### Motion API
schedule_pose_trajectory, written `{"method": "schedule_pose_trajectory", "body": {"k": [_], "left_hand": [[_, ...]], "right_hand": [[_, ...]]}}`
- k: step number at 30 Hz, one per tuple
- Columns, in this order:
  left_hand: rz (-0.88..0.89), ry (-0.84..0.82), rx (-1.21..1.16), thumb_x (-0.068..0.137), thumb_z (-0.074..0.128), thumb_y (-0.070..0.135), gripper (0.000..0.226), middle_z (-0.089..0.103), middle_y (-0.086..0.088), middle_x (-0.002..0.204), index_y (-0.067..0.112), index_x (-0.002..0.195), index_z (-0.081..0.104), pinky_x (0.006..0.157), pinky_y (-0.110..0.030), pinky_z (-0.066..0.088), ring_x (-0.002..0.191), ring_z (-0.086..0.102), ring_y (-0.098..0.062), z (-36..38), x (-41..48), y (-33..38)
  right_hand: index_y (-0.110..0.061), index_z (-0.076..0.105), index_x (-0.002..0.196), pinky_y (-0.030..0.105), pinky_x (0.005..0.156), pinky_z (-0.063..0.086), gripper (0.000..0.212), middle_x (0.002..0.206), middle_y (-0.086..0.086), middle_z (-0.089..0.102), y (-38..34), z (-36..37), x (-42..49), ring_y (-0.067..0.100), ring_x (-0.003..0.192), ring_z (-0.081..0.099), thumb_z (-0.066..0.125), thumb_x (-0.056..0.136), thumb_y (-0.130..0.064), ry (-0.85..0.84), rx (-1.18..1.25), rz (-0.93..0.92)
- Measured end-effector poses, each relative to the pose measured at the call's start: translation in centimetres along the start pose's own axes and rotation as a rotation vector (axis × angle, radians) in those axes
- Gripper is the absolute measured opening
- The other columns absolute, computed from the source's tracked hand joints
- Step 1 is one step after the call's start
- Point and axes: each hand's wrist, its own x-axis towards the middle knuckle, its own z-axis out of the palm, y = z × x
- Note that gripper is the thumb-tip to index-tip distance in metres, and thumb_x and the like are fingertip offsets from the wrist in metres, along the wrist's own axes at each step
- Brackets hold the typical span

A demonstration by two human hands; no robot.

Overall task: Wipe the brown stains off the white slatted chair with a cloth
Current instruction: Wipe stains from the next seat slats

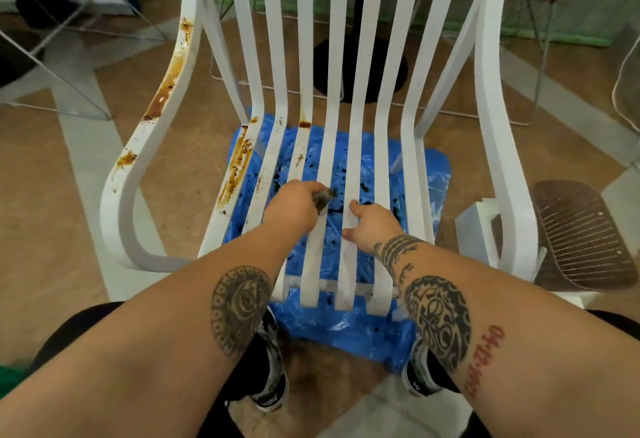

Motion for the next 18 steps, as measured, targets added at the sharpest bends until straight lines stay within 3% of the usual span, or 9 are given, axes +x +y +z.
{"method": "schedule_pose_trajectory", "body": {"k": [3, 7, 12, 18], "left_hand": [[0.04, -0.099, 0.224, 0.095, 0.052, -0.002, 0.054, 0.048, -0.009, 0.137, 0.033, 0.136, 0.057, 0.083, -0.048, 0.059, 0.102, 0.062, -0.034, 0.8, 0.9, 0.9], [0.081, -0.215, 0.444, 0.097, 0.052, 0.001, 0.048, 0.041, -0.012, 0.131, 0.036, 0.13, 0.059, 0.087, -0.046, 0.057, 0.097, 0.057, -0.034, 0.3, 0.4, 1.7], [0.083, -0.296, 0.424, 0.1, 0.052, 0.008, 0.04, 0.043, -0.01, 0.132, 0.034, 0.129, 0.062, 0.093, -0.045, 0.054, 0.102, 0.059, -0.033, 0.7, -1.7, 1.2], [0.103, -0.397, 0.423, 0.101, 0.051, 0.012, 0.037, 0.046, -0.007, 0.131, 0.033, 0.128, 0.064, 0.097, -0.042, 0.051, 0.101, 0.06, -0.031, 1.4, -5.4, 0.2]], "right_hand": [[-0.014, 0.021, 0.159, 0.042, 0.098, 0.052, 0.075, 0.141, 0.018, 0.054, 0.2, 0.0, 0.5, 0.032, 0.115, 0.061, 0.059, 0.099, -0.037, -0.017, -0.006, -0.004], [-0.014, 0.02, 0.159, 0.043, 0.092, 0.056, 0.076, 0.135, 0.019, 0.057, 0.1, -0.1, 0.8, 0.032, 0.106, 0.065, 0.06, 0.098, -0.037, -0.036, -0.005, 0.007], [-0.015, 0.015, 0.16, 0.042, 0.101, 0.051, 0.078, 0.15, 0.019, 0.045, -0.1, -0.3, 0.4, 0.034, 0.123, 0.057, 0.059, 0.1, -0.039, -0.056, -0.024, 0.006], [-0.017, 0.013, 0.161, 0.04, 0.098, 0.053, 0.075, 0.153, 0.017, 0.043, -0.1, -0.3, -0.4, 0.033, 0.12, 0.059, 0.055, 0.102, -0.035, -0.051, -0.009, 0.004]]}}
